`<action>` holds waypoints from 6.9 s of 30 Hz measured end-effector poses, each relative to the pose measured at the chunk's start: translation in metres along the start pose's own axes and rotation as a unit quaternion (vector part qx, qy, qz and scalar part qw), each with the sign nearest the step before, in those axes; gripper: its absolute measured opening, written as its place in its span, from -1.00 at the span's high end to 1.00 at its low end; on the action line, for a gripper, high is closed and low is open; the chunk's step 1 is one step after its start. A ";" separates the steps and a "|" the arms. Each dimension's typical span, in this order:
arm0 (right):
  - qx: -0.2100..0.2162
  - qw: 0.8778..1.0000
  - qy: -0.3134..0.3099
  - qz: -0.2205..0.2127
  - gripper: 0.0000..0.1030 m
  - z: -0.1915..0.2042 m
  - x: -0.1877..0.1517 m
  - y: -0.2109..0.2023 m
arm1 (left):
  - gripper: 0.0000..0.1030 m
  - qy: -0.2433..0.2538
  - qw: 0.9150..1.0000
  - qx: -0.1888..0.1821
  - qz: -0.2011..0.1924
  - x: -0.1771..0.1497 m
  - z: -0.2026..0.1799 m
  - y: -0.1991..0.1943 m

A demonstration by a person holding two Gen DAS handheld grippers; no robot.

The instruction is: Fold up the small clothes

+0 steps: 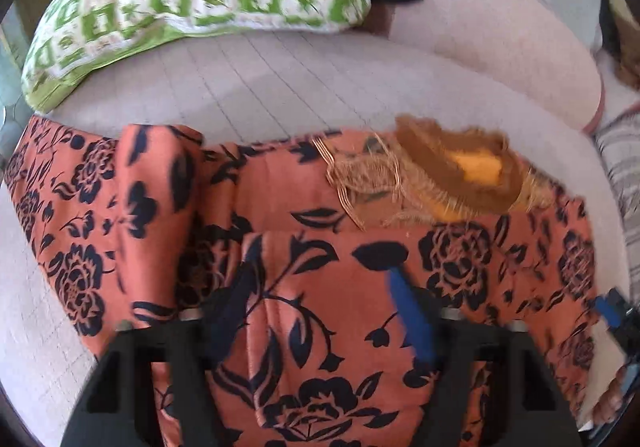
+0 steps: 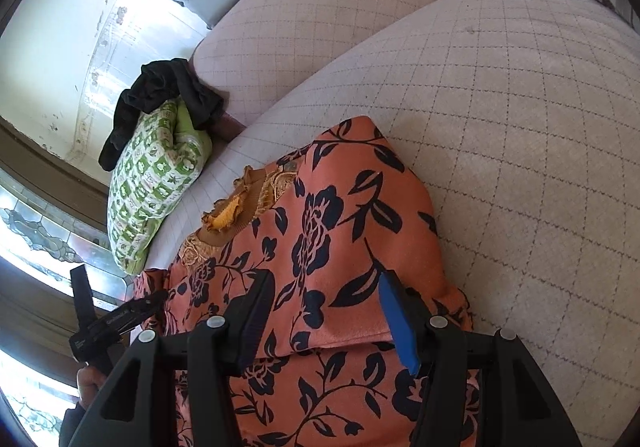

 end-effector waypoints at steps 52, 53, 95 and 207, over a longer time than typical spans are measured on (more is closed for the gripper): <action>0.023 0.998 -0.023 0.059 0.29 0.020 0.007 0.031 | -0.16 0.025 0.998 0.029 -0.042 -0.044 0.066 -0.118; 0.031 0.998 -0.025 0.057 0.29 0.025 0.005 0.025 | -0.34 0.011 0.998 0.035 -0.058 -0.036 0.082 -0.129; 0.071 0.984 -0.157 0.040 -0.39 0.084 -0.030 0.041 | 0.89 -0.345 0.917 0.079 -0.186 0.082 0.328 -0.072; -0.030 0.991 -0.124 0.046 0.62 0.044 0.013 0.033 | -1.00 -0.019 0.997 0.063 -0.035 -0.060 0.008 -0.039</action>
Point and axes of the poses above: each gripper's, at about its wrist camera, not at the fingertips, and y roughly the way its jaws point, z to its left, x to its top, the point moved 5 cm from there along y, roughly the way its jaws point, and after that the axes turned 10 degrees about -y, right-handed, at the moved point
